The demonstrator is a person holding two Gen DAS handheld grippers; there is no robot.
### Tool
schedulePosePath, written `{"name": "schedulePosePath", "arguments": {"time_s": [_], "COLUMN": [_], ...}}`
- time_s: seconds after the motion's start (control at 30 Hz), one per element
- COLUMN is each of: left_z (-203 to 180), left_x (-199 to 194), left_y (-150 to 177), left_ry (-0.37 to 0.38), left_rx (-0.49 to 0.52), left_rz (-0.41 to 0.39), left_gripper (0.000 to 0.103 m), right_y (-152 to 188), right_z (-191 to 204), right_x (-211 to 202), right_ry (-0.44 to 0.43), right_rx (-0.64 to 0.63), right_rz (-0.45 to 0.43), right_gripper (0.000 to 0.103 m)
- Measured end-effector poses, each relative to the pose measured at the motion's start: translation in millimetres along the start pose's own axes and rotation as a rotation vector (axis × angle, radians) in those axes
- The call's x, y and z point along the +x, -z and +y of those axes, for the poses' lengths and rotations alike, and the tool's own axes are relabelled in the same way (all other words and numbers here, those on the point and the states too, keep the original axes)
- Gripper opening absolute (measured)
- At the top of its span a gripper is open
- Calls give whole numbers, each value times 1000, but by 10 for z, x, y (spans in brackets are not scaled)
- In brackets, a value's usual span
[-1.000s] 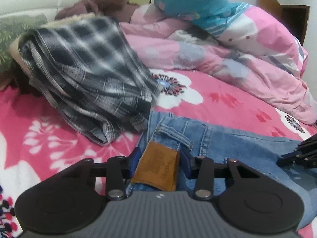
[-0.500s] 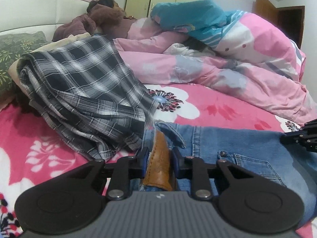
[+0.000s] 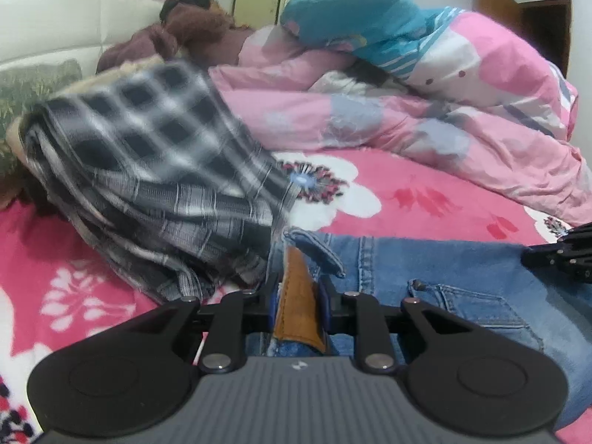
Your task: Fold clothes
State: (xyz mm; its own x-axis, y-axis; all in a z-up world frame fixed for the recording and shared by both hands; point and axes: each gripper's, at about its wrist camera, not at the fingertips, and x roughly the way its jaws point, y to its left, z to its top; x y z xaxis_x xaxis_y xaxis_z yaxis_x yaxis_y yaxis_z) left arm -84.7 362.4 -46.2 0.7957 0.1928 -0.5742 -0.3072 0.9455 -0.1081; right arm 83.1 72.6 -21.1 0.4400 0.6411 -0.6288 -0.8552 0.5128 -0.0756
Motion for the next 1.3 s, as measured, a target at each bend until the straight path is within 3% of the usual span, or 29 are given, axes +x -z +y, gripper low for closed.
{"name": "schedulePosePath", "arguments": {"time_s": [0.1,0.2,0.33,0.43,0.53,0.73,0.93,1.07,1.3], "left_z": [41,94,-64,-332,-518,-650,-642,-583,-622], "left_x": [98,-29,-265,-338,-299,93,614,612,662], "left_y": [15,-55,-187,-264,-318,-332,-186,-168,-137], "left_ry": [-15,-30,-66,-96,-113,42,28,36,20], "left_rx": [-17,-45,-17,84,144,101,64,50,79], "left_rz": [53,29,-87,-168,-180,-38,104,106,87], "left_gripper": [38,52,50,50,49,48,42,42,43], "right_y": [79,137,133,147,160,191,226,274,566], "right_z": [13,14,7,0,7,-20,-115,-330,-805], "right_x": [126,195,167,186,189,218,207,-10,-590], "right_ry": [2,0,-5,-10,-7,-16,-26,-41,-72], "right_rx": [7,21,19,12,5,11,67,162,270], "right_rz": [30,41,28,33,29,24,11,-32,-56], "right_gripper": [1,1,1,1,1,2,9,25,28]}}
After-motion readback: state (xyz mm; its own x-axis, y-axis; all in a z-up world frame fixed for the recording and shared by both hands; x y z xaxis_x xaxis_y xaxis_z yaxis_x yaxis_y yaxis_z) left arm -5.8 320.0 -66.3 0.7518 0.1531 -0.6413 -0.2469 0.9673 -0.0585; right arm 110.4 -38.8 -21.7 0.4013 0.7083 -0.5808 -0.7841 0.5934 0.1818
